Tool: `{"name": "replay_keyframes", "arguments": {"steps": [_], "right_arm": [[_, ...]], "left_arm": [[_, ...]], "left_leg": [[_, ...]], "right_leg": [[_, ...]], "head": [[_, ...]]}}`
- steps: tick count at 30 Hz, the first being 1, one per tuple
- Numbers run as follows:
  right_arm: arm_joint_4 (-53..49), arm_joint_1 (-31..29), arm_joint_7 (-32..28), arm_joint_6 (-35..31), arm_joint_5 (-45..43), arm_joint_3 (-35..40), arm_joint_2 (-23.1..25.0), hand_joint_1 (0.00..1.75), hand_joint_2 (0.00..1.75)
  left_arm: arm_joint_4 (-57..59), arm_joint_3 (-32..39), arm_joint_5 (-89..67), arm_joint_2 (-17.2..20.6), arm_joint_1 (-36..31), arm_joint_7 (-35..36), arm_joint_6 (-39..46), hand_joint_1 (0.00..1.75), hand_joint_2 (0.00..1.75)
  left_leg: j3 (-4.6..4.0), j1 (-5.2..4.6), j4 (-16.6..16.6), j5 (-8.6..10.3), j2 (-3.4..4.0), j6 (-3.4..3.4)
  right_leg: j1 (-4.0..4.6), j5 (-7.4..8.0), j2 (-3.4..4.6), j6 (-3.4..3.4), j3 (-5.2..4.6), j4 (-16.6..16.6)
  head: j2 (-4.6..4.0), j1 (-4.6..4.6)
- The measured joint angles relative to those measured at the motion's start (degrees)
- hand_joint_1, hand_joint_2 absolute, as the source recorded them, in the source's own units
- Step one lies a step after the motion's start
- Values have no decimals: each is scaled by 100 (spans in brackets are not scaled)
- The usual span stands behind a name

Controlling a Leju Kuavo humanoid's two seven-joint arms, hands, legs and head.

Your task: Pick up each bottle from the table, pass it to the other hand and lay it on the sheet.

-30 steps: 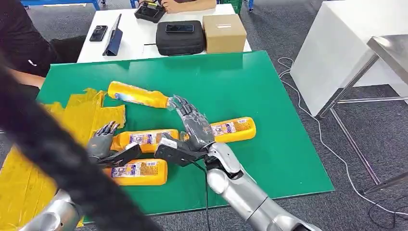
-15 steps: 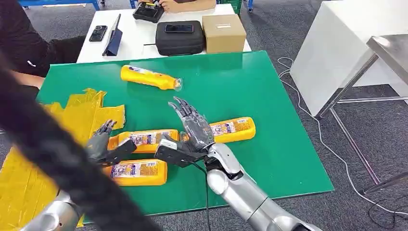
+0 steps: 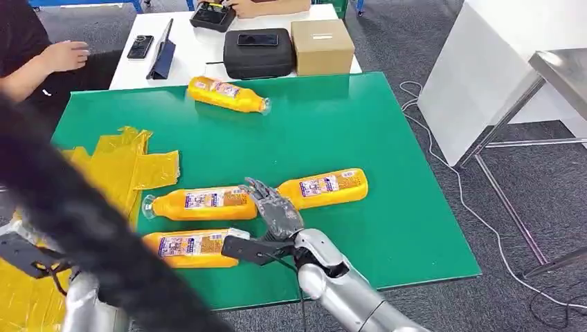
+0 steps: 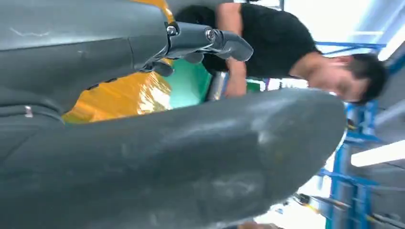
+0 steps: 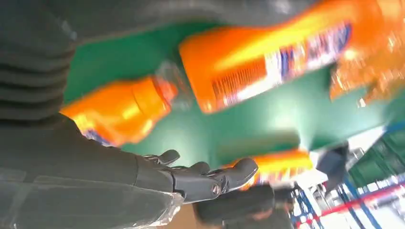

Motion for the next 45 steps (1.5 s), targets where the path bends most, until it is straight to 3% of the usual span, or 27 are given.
{"name": "replay_keyframes", "arguments": {"steps": [9,15,24,45], "right_arm": [[133,249,356,183,485,301,68,0,175],[192,293,421,133,603,400,122,0,175],[190,288,804,-175,1442,680,280,0,175],[593,126,1097,-212,1939,940,686,0,175]], "left_arm": [[-823,-249,264,-63,425,22,-96,0,0],[-906,-312,269,-74,464,31,-118,0,0],[-922,-373,269,-105,466,33,-107,0,0],[-926,-408,279,-166,439,35,-177,0,0]], "left_leg": [[5,0,-1,0,0,-2],[5,0,0,0,0,-1],[5,0,-1,0,0,-2],[6,0,-1,0,0,-2]], "right_leg": [[0,1,0,0,6,0],[0,2,0,0,5,0],[0,1,0,0,5,0],[0,1,0,0,5,0]], "head": [[0,2],[0,2],[2,2],[0,0]]}}
